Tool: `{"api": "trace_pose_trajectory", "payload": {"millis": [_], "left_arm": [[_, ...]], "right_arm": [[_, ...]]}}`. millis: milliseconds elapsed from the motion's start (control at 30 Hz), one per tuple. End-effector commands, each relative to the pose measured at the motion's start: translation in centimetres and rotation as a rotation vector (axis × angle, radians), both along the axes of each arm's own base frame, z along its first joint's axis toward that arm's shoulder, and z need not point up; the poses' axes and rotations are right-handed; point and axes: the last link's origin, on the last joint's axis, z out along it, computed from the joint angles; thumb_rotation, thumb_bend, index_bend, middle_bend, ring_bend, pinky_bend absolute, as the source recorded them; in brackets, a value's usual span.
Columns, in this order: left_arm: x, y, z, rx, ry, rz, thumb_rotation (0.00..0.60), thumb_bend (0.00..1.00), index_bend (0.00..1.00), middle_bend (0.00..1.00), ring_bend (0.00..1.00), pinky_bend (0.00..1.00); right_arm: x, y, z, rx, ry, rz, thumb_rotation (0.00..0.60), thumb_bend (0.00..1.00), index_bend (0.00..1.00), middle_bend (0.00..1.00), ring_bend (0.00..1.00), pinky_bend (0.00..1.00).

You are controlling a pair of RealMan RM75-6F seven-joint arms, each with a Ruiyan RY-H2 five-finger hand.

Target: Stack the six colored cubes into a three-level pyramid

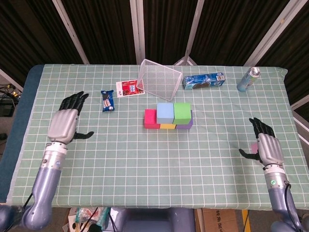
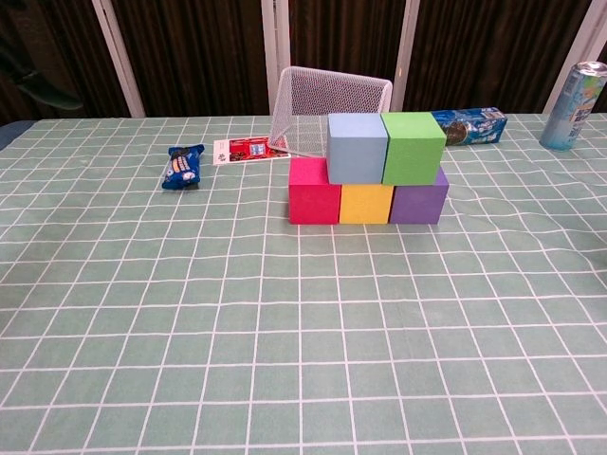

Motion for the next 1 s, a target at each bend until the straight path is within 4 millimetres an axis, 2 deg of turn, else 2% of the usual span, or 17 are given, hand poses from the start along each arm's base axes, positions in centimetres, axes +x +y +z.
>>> {"api": "trace_pose_trajectory", "payload": {"millis": [33, 167, 433, 700, 1000], "left_arm": [[-2.0, -3.0, 1.0, 0.014, -0.037, 0.023, 0.600, 0.13, 0.00, 0.00, 0.00, 0.00], [-3.3, -4.9, 1.4, 0.033, -0.038, 0.021, 0.600, 0.13, 0.00, 0.00, 0.00, 0.00], [-4.9, -7.1, 2.0, 0.079, -0.035, 0.023, 0.600, 0.13, 0.00, 0.00, 0.00, 0.00], [-5.5, -7.9, 2.9, 0.098, -0.038, 0.005, 0.600, 0.13, 0.00, 0.00, 0.00, 0.00], [-5.0, -8.1, 2.7, 0.088, -0.037, -0.018, 0.600, 0.13, 0.00, 0.00, 0.00, 0.00]], "right_arm": [[-0.8, 0.6, 0.4, 0.030, 0.050, -0.013, 0.600, 0.24, 0.00, 0.00, 0.00, 0.00], [-1.5, 1.1, 0.9, 0.055, 0.092, -0.017, 0.600, 0.24, 0.00, 0.00, 0.00, 0.00], [-2.1, 2.0, 1.2, 0.101, 0.141, -0.015, 0.600, 0.24, 0.00, 0.00, 0.00, 0.00], [-2.8, 2.0, 0.6, 0.176, 0.229, 0.001, 0.600, 0.24, 0.00, 0.00, 0.00, 0.00], [-4.0, 0.3, -0.1, 0.199, 0.292, 0.014, 0.600, 0.24, 0.00, 0.00, 0.00, 0.00]]}}
